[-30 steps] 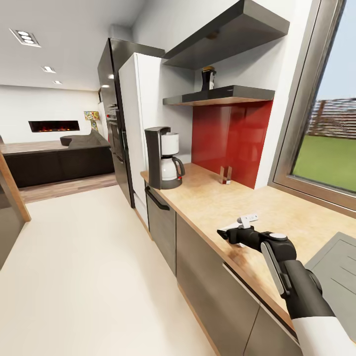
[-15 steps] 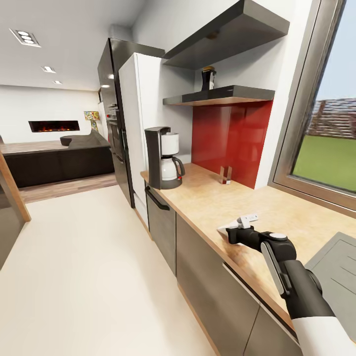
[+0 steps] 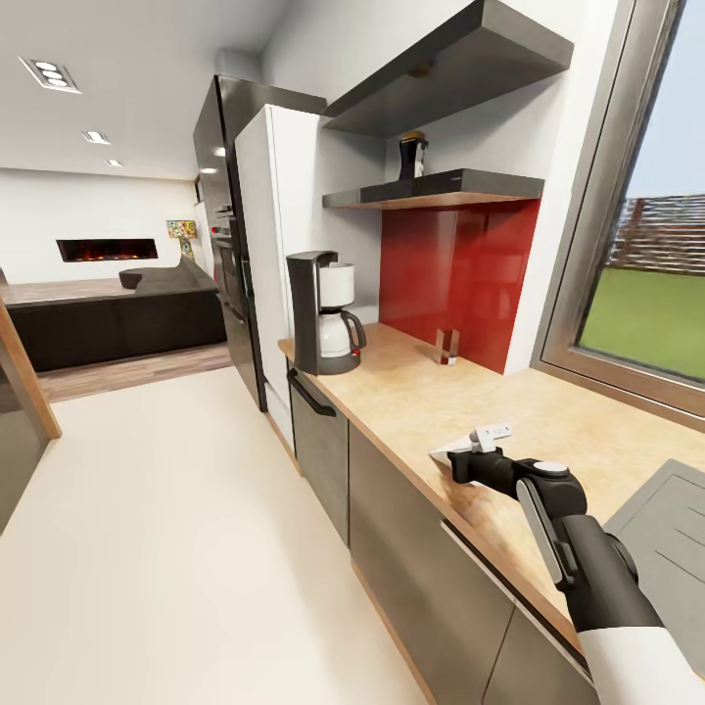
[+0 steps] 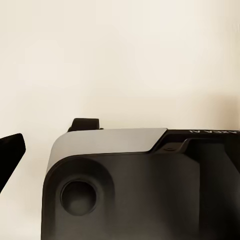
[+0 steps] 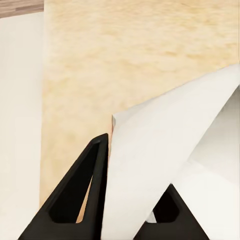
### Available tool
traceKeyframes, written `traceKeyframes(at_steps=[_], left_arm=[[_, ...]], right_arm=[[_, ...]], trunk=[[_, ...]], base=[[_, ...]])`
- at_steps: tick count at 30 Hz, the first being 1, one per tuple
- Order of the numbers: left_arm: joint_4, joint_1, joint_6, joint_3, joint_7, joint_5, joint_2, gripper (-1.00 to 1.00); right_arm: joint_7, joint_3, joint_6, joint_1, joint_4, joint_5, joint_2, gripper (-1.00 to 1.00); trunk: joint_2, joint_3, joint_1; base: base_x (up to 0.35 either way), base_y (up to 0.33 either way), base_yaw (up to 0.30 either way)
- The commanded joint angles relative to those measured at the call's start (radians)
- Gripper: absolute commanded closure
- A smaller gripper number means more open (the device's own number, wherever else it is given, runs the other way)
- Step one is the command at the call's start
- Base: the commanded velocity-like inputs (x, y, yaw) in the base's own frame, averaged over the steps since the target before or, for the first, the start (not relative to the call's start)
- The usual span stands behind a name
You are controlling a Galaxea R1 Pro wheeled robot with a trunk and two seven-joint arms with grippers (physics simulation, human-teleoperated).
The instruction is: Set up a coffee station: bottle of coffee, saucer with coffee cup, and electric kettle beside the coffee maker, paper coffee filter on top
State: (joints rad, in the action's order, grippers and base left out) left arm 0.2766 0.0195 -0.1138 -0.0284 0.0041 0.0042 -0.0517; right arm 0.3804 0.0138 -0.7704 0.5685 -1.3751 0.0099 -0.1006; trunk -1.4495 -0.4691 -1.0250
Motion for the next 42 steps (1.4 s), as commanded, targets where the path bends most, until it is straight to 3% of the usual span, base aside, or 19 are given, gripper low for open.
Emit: traceKeyframes(at_steps=[1,32,35,42], left_arm=[[0.002,0.000,-0.001,-0.003,0.000,0.000,0.000,-1.00],[0.001,0.000,-0.001,-0.003,0.001,0.000,0.000,-1.00],[0.001,0.000,-0.001,-0.003,0.001,0.000,0.000,-1.00],[0.001,0.000,-0.001,-0.003,0.001,0.000,0.000,-1.00]], right_arm=[[0.002,0.001,-0.006,0.001,-0.001,-0.002,-0.001,1.00],[0.002,0.001,-0.006,0.001,-0.001,-0.002,-0.001,1.00],[0.002,0.001,-0.006,0.001,-0.001,-0.002,-0.001,1.00],[0.001,0.001,-0.006,0.001,-0.001,-0.002,-0.001,1.00]], trunk=[[-0.001,-0.001,0.000],[-0.001,-0.001,0.000],[0.020,0.009,0.011],[0.020,0.009,0.011]], base=[[0.000,0.000,0.000],[0.000,0.000,0.000],[0.000,0.000,0.000],[0.000,0.000,0.000]])
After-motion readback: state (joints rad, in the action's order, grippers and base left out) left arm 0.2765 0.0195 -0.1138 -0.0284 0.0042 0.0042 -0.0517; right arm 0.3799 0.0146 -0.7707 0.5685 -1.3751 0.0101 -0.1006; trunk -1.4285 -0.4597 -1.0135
